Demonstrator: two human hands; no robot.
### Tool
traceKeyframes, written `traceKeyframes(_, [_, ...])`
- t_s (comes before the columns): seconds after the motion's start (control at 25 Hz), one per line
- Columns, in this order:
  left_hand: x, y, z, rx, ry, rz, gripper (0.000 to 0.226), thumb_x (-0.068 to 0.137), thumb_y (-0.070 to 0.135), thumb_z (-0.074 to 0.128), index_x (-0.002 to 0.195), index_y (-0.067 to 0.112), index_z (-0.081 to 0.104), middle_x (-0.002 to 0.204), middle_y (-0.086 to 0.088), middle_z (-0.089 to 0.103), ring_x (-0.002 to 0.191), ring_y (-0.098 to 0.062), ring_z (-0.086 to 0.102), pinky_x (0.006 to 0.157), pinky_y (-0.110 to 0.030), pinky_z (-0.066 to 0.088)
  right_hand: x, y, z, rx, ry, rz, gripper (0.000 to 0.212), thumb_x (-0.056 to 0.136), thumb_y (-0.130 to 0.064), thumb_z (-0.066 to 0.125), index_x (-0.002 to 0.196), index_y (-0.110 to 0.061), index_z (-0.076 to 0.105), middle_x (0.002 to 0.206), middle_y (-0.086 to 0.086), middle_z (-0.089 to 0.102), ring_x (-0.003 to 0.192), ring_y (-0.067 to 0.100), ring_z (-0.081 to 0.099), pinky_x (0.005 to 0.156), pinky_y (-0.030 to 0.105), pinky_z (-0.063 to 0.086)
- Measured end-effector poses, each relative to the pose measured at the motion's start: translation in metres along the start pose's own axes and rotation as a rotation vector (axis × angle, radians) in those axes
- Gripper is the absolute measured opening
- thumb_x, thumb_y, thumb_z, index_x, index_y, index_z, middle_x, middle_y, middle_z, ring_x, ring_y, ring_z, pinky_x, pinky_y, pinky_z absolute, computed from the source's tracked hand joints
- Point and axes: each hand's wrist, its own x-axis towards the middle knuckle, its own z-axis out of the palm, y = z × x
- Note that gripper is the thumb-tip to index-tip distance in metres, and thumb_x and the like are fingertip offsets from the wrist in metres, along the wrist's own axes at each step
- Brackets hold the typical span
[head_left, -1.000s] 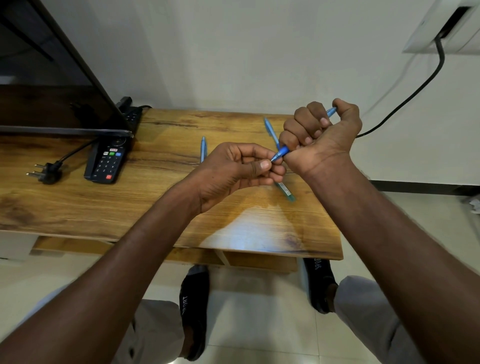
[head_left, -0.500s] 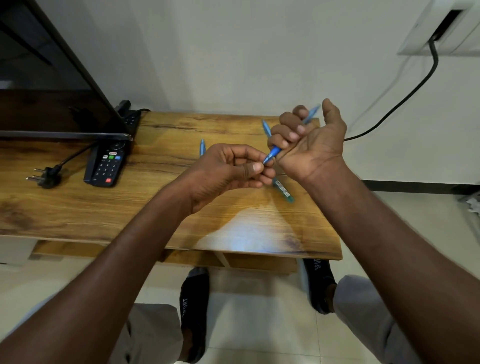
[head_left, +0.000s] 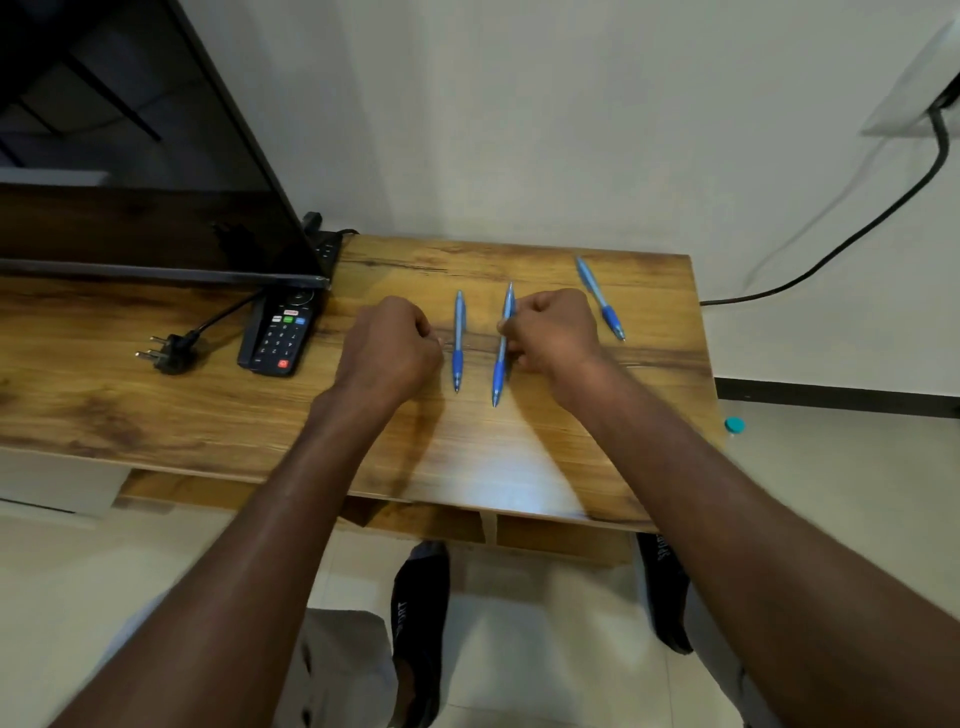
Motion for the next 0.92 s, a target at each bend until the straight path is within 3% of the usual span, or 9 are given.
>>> traceKeyframes(0.12, [0.001, 0.000, 0.005, 0.046, -0.037, -0.043, 0.008, 0.096, 0.022, 0.071, 0.100, 0.017, 0.076, 0.099, -0.004, 0.072, 0.091, -0.022, 0.067, 0.075, -0.037, 0.058, 0.009, 0.005, 0.023, -0.121, 0.083, -0.069, 0.012, 0.086, -0.010, 0.083, 0.092, -0.015, 0.074, 0.097, 0.007, 0.077, 0.092, 0.026, 0.076, 0.086, 0.048, 0.064])
traceKeyframes(0.28, [0.001, 0.001, 0.005, 0.076, -0.056, -0.030, 0.010, 0.097, 0.026, 0.069, 0.102, 0.019, 0.074, 0.099, -0.004, 0.071, 0.092, -0.024, 0.066, 0.076, -0.039, 0.057, 0.012, 0.007, 0.037, -0.299, 0.156, -0.173, 0.013, 0.087, -0.017, 0.085, 0.097, -0.018, 0.077, 0.097, 0.002, 0.076, 0.094, 0.021, 0.074, 0.081, 0.036, 0.061])
traceKeyframes(0.4, [-0.001, 0.002, 0.003, 0.069, -0.087, 0.009, 0.015, 0.098, 0.028, 0.066, 0.108, 0.020, 0.074, 0.104, -0.003, 0.071, 0.094, -0.025, 0.067, 0.083, -0.043, 0.059, 0.011, 0.009, 0.038, -0.349, 0.178, -0.232, 0.027, 0.086, -0.024, 0.088, 0.110, -0.018, 0.077, 0.101, 0.002, 0.077, 0.093, 0.019, 0.073, 0.077, 0.030, 0.056])
traceKeyframes(0.6, [-0.005, 0.010, -0.001, 0.055, -0.002, 0.060, 0.014, 0.098, 0.021, 0.064, 0.109, 0.016, 0.072, 0.106, -0.006, 0.071, 0.099, -0.026, 0.066, 0.084, -0.046, 0.059, 0.008, 0.010, 0.030, -0.463, 0.232, -0.294, 0.028, 0.095, -0.018, 0.076, 0.122, -0.021, 0.076, 0.112, 0.004, 0.078, 0.099, 0.022, 0.073, 0.079, 0.034, 0.059])
traceKeyframes(0.8, [-0.007, 0.029, 0.004, 0.039, 0.069, 0.155, 0.017, 0.096, 0.012, 0.064, 0.110, 0.015, 0.074, 0.111, -0.007, 0.070, 0.105, -0.027, 0.064, 0.084, -0.045, 0.057, 0.006, 0.008, -0.006, -0.476, 0.231, -0.291, 0.027, 0.092, -0.008, 0.065, 0.108, -0.024, 0.080, 0.104, -0.002, 0.078, 0.097, 0.020, 0.072, 0.078, 0.032, 0.058])
traceKeyframes(0.92, [-0.013, 0.047, 0.015, 0.017, 0.052, 0.263, 0.021, 0.097, 0.012, 0.061, 0.111, 0.017, 0.075, 0.110, -0.004, 0.072, 0.105, -0.024, 0.065, 0.086, -0.040, 0.055, 0.005, 0.004, -0.033, -0.492, 0.281, -0.290, 0.028, 0.092, -0.009, 0.062, 0.104, -0.026, 0.081, 0.102, -0.004, 0.078, 0.095, 0.021, 0.073, 0.081, 0.039, 0.061])
